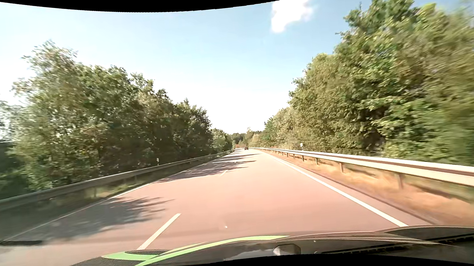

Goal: Follow the waypoints while adhering to traffic rules and regulations

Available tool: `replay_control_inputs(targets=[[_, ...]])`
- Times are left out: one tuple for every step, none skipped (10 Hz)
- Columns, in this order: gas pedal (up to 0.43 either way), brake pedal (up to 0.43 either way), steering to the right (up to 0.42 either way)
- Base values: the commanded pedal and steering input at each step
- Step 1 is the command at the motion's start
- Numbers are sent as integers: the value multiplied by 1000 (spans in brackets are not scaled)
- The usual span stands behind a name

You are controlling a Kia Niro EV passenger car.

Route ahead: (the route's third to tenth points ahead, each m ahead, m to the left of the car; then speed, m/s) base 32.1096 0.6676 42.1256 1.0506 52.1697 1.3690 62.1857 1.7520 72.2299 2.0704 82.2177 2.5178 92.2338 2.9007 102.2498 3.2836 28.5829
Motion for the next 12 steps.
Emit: replay_control_inputs(targets=[[197, 0, -4], [169, 0, -3], [157, 0, -4], [157, 0, -4], [157, 0, -4], [157, 0, -3], [157, 0, -3], [157, 0, -3], [157, 0, -3], [157, 0, -3], [130, 0, -3], [67, 0, -3]])
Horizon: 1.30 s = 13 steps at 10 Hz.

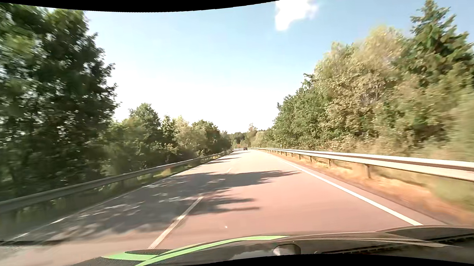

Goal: Follow the waypoints while adhering to traffic rules and regulations

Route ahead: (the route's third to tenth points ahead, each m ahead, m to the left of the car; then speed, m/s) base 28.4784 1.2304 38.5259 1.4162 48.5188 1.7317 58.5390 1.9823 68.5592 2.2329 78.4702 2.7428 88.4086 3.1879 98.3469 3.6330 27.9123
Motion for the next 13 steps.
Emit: replay_control_inputs(targets=[[47, 0, -3], [8, 0, -3], [0, 0, -3], [0, 0, -3], [0, 0, -3], [0, 0, -3], [0, 0, -3], [0, 0, -3], [0, 0, -3], [0, 0, -3], [0, 0, -3], [8, 0, -3], [8, 0, -3]])
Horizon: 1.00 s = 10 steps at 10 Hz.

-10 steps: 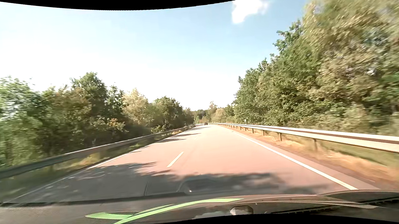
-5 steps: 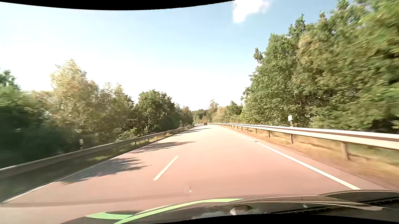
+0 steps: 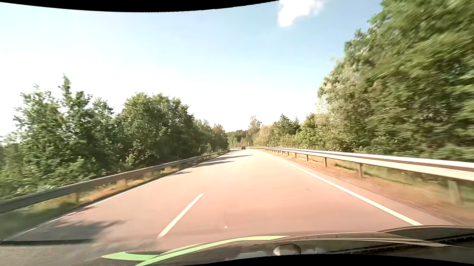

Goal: Follow the waypoints while adhering to traffic rules and regulations

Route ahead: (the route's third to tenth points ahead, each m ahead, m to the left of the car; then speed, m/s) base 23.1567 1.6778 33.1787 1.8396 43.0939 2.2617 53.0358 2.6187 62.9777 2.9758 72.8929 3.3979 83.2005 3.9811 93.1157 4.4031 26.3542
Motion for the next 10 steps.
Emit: replay_control_inputs(targets=[[0, 0, -3], [0, 0, -4], [0, 0, -4], [0, 0, -4], [0, 0, -4], [0, 0, -5], [0, 0, -6], [0, 0, -6], [0, 0, -6], [0, 0, -6]])
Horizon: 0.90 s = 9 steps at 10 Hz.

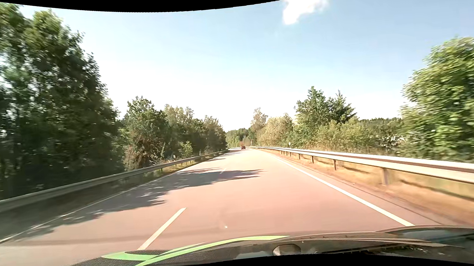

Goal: Follow the waypoints while adhering to traffic rules and regulations

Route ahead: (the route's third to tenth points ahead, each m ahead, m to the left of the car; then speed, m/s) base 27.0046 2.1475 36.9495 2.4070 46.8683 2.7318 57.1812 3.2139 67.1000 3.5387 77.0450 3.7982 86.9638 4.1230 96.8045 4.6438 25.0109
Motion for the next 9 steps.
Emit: replay_control_inputs(targets=[[0, 0, -6], [0, 0, -6], [0, 0, -6], [0, 0, -6], [0, 0, -5], [0, 0, -6], [0, 0, -5], [0, 0, -4], [0, 0, -3]])
